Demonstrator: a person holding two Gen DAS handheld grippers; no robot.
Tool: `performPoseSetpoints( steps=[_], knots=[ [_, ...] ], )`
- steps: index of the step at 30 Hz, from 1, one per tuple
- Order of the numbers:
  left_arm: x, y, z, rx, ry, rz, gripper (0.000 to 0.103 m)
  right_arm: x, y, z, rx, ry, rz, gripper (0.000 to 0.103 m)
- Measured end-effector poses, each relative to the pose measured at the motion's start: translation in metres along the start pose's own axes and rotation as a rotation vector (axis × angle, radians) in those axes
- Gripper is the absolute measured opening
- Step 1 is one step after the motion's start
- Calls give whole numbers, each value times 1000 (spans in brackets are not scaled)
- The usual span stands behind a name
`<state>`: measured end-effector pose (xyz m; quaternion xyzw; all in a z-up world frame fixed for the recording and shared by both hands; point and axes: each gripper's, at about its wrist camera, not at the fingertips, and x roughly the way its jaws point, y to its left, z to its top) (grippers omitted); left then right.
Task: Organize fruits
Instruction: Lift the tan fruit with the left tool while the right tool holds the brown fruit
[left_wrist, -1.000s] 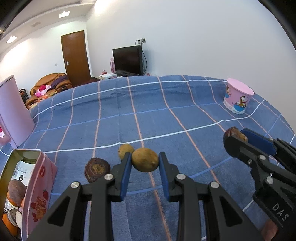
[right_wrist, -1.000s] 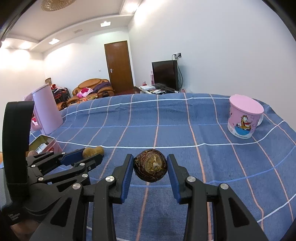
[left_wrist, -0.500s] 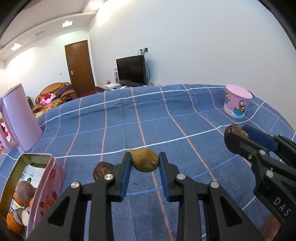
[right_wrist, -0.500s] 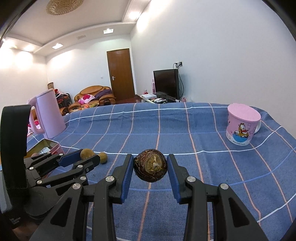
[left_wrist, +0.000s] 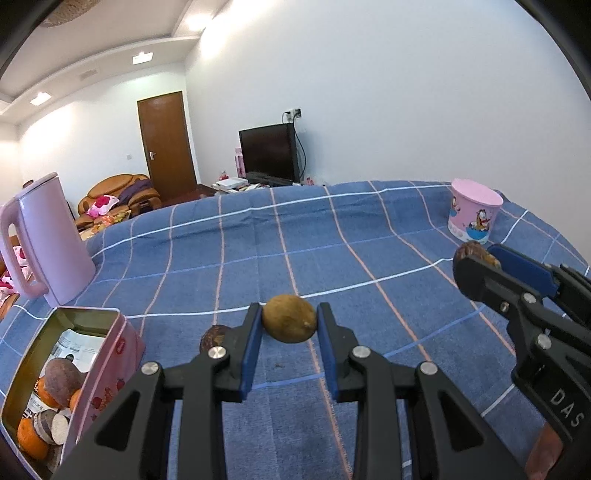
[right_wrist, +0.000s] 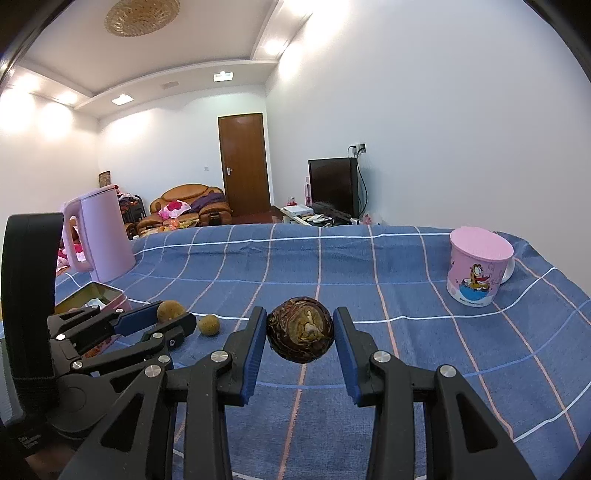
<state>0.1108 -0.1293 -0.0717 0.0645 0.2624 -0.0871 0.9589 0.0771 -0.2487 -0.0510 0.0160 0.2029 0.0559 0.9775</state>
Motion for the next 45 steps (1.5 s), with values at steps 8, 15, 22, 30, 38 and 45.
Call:
performPoseSetpoints(
  steps=[8, 15, 22, 30, 38, 45],
  knots=[
    [-8, 1, -1, -3, -33, 15, 31, -5, 4, 0, -20, -30, 0, 39],
    [-16, 5, -3, -12, -65, 35, 31, -12, 6, -1, -28, -58, -2, 39],
    [-24, 7, -5, -12, -102, 58, 31, -18, 13, -1, -55, -87, -8, 39],
    [-30, 9, -6, -23, -128, 76, 31, -20, 13, -2, -62, -106, -16, 39],
    [-33, 12, -8, -24, -134, 84, 31, -20, 14, -2, -67, -109, -15, 39],
    [-39, 16, -11, -19, -139, 84, 31, -17, 20, -2, -73, -90, -6, 39]
  ],
)
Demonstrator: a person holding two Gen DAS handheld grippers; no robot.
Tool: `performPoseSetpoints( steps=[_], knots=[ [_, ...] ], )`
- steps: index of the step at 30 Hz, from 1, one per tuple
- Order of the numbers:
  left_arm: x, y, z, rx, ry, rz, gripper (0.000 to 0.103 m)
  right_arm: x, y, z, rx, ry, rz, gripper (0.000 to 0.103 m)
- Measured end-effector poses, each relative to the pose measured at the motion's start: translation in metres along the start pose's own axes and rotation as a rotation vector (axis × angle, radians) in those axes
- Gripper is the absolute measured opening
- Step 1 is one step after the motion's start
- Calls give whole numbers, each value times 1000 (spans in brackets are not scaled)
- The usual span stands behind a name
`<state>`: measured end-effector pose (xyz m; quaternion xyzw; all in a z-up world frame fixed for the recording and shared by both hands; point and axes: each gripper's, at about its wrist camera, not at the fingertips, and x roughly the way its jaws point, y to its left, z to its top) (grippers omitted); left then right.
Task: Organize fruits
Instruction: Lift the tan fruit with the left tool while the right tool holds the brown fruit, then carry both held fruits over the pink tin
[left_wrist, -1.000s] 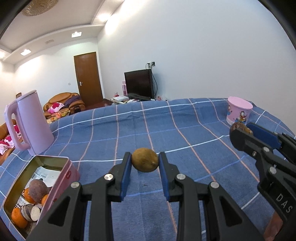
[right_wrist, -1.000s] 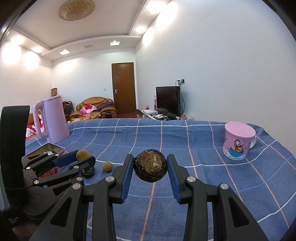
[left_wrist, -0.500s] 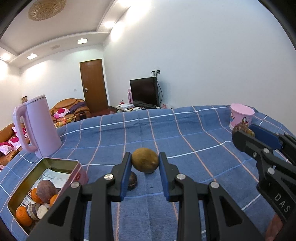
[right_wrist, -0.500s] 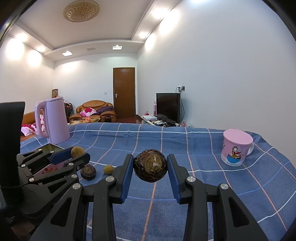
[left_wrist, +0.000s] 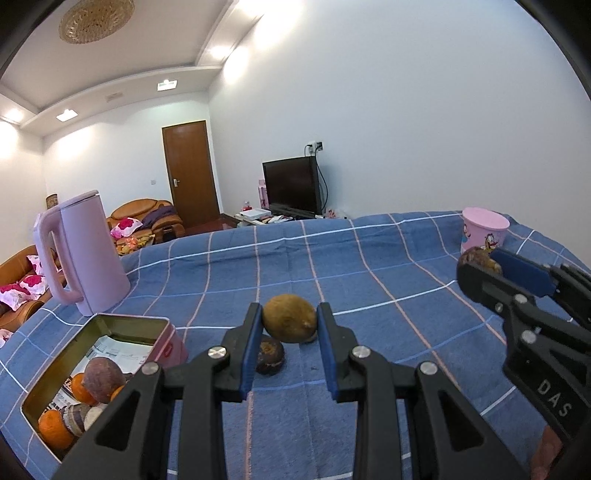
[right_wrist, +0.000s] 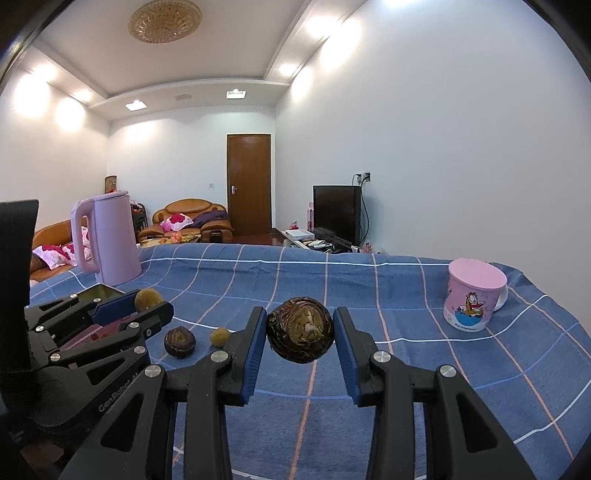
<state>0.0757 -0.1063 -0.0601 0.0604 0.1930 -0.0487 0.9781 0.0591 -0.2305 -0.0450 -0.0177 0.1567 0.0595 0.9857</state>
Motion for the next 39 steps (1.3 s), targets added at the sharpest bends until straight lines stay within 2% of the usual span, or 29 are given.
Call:
performPoseSetpoints(
  steps=[8, 15, 28, 39],
  knots=[
    [-6, 19, -4, 1, -2, 26, 31, 15, 17, 2, -1, 51, 62, 39],
    [-14, 52, -3, -30, 12, 67, 31, 26, 45, 13, -10, 70, 132, 39],
    [-27, 126, -6, -63, 37, 191, 31, 50, 127, 32, -92, 82, 278, 39],
    [-23, 194, -15, -138, 92, 308, 31, 71, 175, 38, -135, 103, 348, 39]
  ],
)
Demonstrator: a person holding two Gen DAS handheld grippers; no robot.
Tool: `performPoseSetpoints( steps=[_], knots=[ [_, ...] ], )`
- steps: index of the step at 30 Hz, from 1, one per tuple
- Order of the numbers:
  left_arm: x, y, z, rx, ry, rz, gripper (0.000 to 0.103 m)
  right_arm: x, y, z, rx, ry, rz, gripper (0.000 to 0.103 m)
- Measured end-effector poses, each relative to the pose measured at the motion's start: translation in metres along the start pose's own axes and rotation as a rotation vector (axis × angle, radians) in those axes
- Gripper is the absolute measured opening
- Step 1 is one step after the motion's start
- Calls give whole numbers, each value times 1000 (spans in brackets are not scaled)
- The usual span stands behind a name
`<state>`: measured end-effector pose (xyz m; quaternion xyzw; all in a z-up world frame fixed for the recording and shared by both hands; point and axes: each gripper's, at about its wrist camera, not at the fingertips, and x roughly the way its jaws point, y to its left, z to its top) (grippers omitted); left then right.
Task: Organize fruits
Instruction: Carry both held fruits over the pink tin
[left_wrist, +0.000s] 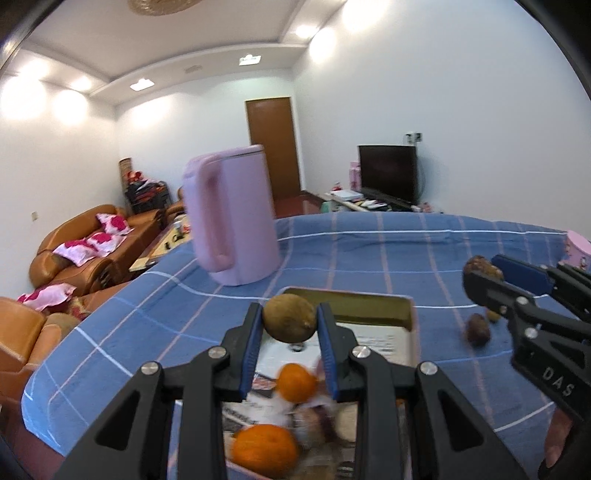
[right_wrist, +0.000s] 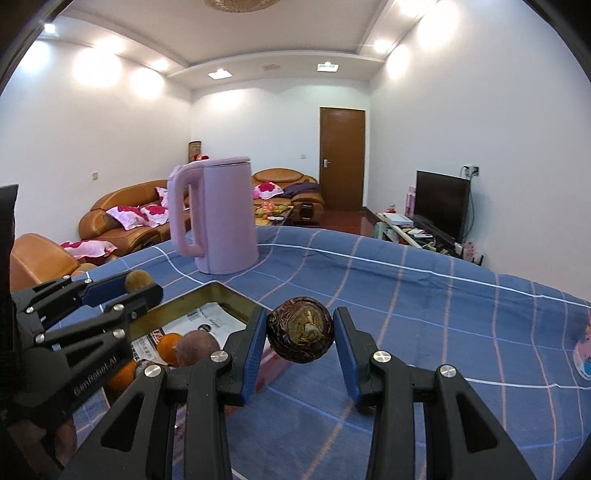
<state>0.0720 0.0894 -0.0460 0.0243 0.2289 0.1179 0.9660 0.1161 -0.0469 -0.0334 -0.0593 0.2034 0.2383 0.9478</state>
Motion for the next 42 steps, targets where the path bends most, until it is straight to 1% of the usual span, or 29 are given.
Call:
performPoseSetpoints(
  steps=[6, 11, 13, 20, 31, 38, 42],
  knots=[
    [11, 25, -3, -29, 29, 43, 31, 16, 18, 5, -22, 15, 29, 39],
    [23, 38, -9, -45, 73, 58, 31, 31, 28, 7, -26, 36, 47, 39],
    [28, 42, -12, -52, 95, 50, 31, 38, 31, 6, -23, 47, 53, 39],
    [33, 42, -19, -47, 127, 52, 31, 56, 42, 3, -39, 89, 58, 39],
    [46, 37, -27, -25, 176, 43, 31, 71, 43, -4, -45, 150, 59, 39],
    [45, 31, -28, 7, 174, 49, 32, 79, 43, -8, -46, 186, 56, 39],
    [47, 32, -29, -3, 190, 37, 32, 79, 42, -9, -41, 190, 59, 39]
  ],
)
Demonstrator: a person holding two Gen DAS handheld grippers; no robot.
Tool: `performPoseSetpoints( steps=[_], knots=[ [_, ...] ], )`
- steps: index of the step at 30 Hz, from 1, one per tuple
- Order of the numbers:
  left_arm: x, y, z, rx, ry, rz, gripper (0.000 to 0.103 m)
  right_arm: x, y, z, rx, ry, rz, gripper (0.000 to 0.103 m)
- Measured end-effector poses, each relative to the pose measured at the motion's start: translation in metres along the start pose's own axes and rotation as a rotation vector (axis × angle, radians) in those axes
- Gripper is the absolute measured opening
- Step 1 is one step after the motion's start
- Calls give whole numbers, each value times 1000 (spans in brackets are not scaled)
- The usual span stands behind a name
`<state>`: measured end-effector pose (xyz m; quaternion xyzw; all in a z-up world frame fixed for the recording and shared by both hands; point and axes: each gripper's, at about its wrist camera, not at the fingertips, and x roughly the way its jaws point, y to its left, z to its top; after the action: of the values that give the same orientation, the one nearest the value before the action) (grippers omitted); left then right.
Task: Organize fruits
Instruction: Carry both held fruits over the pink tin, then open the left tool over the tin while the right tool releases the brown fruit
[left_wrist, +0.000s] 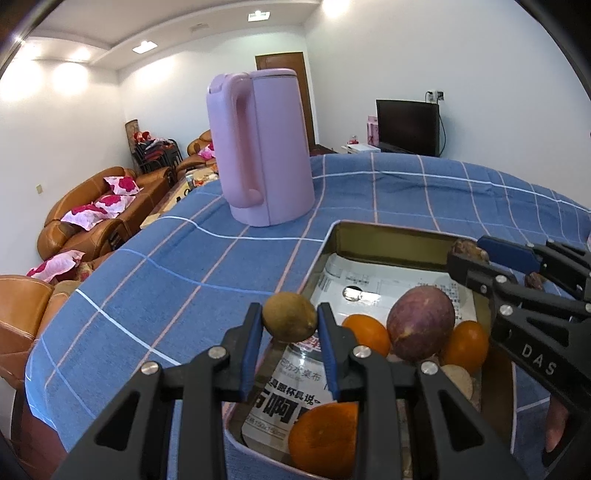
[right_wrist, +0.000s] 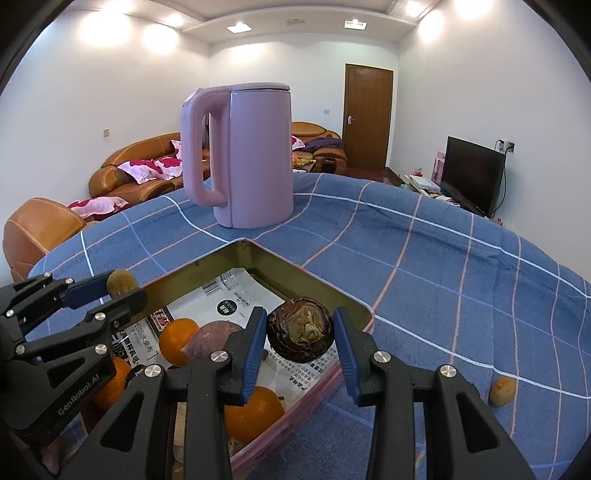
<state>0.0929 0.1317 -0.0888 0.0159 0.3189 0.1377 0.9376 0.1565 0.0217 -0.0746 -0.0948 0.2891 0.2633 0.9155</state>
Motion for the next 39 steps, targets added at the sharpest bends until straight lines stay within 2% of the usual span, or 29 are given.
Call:
performPoseSetpoints(
  steps=[14, 16, 18, 20, 22, 24, 39],
  knots=[
    [3, -3, 2, 11, 18, -2, 34, 5, 0, 1, 1, 29, 15, 39],
    [2, -4, 2, 11, 17, 0, 41, 7, 1, 0, -2, 35, 20, 39],
    [0, -4, 1, 9, 13, 10, 58, 7, 1, 0, -4, 36, 17, 40],
    [-2, -4, 1, 11, 3, 16, 65, 6, 1, 0, -3, 33, 20, 43],
    [-4, -6, 0, 17, -2, 18, 67, 6, 1, 0, -1, 30, 21, 51],
    [-4, -6, 1, 12, -2, 18, 75, 5, 1, -1, 1, 27, 21, 52],
    [-13, -7, 8, 0, -8, 25, 79, -8, -7, -3, 16, -4, 6, 53]
  ],
)
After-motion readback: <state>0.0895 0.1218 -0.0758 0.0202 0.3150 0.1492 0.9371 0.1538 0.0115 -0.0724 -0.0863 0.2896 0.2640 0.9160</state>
